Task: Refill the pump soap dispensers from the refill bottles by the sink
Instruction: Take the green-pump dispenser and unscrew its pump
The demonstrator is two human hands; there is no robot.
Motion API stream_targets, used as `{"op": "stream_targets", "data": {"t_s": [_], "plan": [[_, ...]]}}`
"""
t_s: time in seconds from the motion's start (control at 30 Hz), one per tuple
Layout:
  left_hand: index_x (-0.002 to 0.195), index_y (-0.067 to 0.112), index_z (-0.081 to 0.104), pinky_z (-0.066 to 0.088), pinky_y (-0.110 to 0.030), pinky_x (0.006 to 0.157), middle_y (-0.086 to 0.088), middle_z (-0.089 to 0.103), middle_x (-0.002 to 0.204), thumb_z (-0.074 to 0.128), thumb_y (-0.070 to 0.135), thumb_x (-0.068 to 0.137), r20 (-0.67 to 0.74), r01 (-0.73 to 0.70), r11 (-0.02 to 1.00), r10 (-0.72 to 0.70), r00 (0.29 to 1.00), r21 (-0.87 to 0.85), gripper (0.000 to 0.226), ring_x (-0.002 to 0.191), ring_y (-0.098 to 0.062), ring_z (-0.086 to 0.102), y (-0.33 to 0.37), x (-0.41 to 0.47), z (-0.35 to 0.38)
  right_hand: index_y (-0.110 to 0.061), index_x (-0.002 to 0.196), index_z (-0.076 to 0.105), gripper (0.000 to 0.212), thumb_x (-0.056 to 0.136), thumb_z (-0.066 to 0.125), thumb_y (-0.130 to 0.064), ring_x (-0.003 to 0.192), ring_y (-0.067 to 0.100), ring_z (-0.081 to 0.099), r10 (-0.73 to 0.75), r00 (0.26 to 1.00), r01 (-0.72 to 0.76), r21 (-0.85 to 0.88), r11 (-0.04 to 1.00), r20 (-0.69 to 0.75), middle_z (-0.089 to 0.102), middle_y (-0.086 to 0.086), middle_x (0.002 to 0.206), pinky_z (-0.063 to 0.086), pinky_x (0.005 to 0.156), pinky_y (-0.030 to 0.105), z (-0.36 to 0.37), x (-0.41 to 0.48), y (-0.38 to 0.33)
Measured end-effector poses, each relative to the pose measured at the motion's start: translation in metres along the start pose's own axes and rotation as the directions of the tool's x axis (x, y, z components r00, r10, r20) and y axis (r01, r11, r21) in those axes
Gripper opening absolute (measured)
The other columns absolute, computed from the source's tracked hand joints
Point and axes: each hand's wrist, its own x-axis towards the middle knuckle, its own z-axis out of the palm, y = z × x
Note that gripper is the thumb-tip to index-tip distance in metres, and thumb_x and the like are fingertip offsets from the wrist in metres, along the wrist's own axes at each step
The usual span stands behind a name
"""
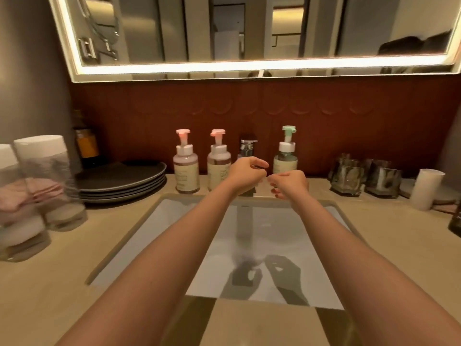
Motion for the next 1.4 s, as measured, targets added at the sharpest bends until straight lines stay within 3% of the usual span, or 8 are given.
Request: {"op": "stream_targets", "data": {"t_s": [0.37, 0.5, 0.63, 0.77, 0.93, 1.13, 1.33, 1.4], "plan": [[0.137, 0.009, 0.032, 0.038, -0.027, 0.086, -0.008, 0.047, 0.131, 0.056, 0.018, 0.089, 0.050, 0.140, 0.990, -0.138, 0.989, -0.031, 0.055, 0.110, -0.017, 0.047, -0.019, 0.091, 0.080, -0.008, 0.109, 0.068, 0.022, 0.089, 0.063, -0.017, 0.103, 0.025, 0.062, 0.019, 0.989, -0.036, -0.112, 0.993, -0.147, 0.066, 0.008, 0.112, 0.051, 0.090, 0.034, -0.039, 0.096, 0.043], [0.145, 0.009, 0.018, 0.037, -0.037, 0.104, -0.012, 0.033, 0.146, 0.056, 0.023, 0.089, -0.052, 0.164, 0.986, -0.165, 0.985, -0.028, 0.070, 0.131, -0.027, 0.038, -0.035, 0.125, 0.091, -0.010, 0.136, 0.048, 0.047, 0.090, 0.060, -0.013, 0.122, 0.025, 0.050, -0.013, 0.989, -0.015, -0.183, 0.983, -0.149, 0.052, 0.009, 0.135, 0.043, 0.094, 0.031, -0.032, 0.123, 0.050], [0.148, 0.012, 0.012, 0.035, -0.039, 0.105, -0.013, 0.028, 0.150, 0.055, 0.026, 0.090, -0.089, 0.157, 0.987, -0.160, 0.983, -0.036, 0.073, 0.134, -0.029, 0.034, -0.048, 0.147, 0.098, -0.010, 0.147, 0.027, 0.069, 0.087, 0.061, -0.007, 0.132, 0.027, 0.041, -0.022, 0.996, 0.005, -0.184, 0.983, -0.090, 0.041, 0.010, 0.144, 0.040, 0.101, 0.034, -0.024, 0.145, 0.055], [0.148, 0.013, 0.015, 0.038, -0.034, 0.098, -0.010, 0.036, 0.146, 0.052, 0.024, 0.091, -0.057, 0.145, 0.986, -0.150, 0.987, -0.082, 0.068, 0.130, -0.026, 0.040, -0.054, 0.156, 0.104, -0.010, 0.146, 0.028, 0.077, 0.081, 0.070, -0.007, 0.130, 0.027, 0.043, -0.031, 1.000, 0.031, -0.173, 0.984, 0.002, 0.045, 0.009, 0.141, 0.040, 0.100, 0.035, -0.017, 0.156, 0.057], [0.138, 0.011, 0.034, 0.045, -0.034, 0.095, -0.009, 0.054, 0.129, 0.054, 0.019, 0.089, -0.059, 0.127, 0.978, -0.139, 0.989, -0.168, 0.054, 0.114, -0.023, 0.053, -0.054, 0.158, 0.112, -0.008, 0.132, 0.041, 0.066, 0.078, 0.076, -0.022, 0.120, 0.026, 0.052, -0.083, 0.995, 0.075, -0.152, 0.986, -0.051, 0.054, 0.009, 0.130, 0.043, 0.085, 0.029, -0.009, 0.161, 0.059], [0.137, 0.011, 0.035, 0.042, -0.030, 0.087, -0.006, 0.054, 0.126, 0.052, 0.022, 0.090, 0.046, 0.105, 0.990, -0.101, 0.994, -0.093, 0.052, 0.114, -0.021, 0.051, -0.049, 0.145, 0.106, -0.004, 0.131, 0.036, 0.066, 0.080, 0.074, -0.024, 0.122, 0.030, 0.049, -0.090, 0.984, 0.055, -0.220, 0.974, -0.155, 0.051, 0.014, 0.132, 0.045, 0.090, 0.034, -0.013, 0.151, 0.054], [0.132, 0.010, 0.042, 0.040, -0.022, 0.068, -0.002, 0.053, 0.112, 0.049, 0.023, 0.092, 0.066, 0.042, 0.999, -0.041, 0.997, -0.020, 0.042, 0.097, -0.013, 0.048, -0.031, 0.113, 0.101, -0.006, 0.129, 0.040, 0.073, 0.073, 0.080, -0.030, 0.116, 0.025, 0.053, -0.096, 0.982, 0.055, -0.235, 0.970, -0.164, 0.054, 0.010, 0.126, 0.045, 0.080, 0.029, -0.033, 0.119, 0.054], [0.132, 0.012, 0.044, 0.039, -0.022, 0.073, -0.001, 0.055, 0.117, 0.049, 0.024, 0.093, 0.061, -0.005, 1.000, 0.006, 0.998, -0.020, 0.041, 0.098, -0.011, 0.048, -0.016, 0.097, 0.103, -0.006, 0.128, 0.041, 0.076, 0.070, 0.082, -0.034, 0.114, 0.025, 0.054, -0.105, 0.976, 0.062, -0.221, 0.973, -0.189, 0.054, 0.010, 0.125, 0.047, 0.080, 0.030, -0.048, 0.102, 0.051]]}}
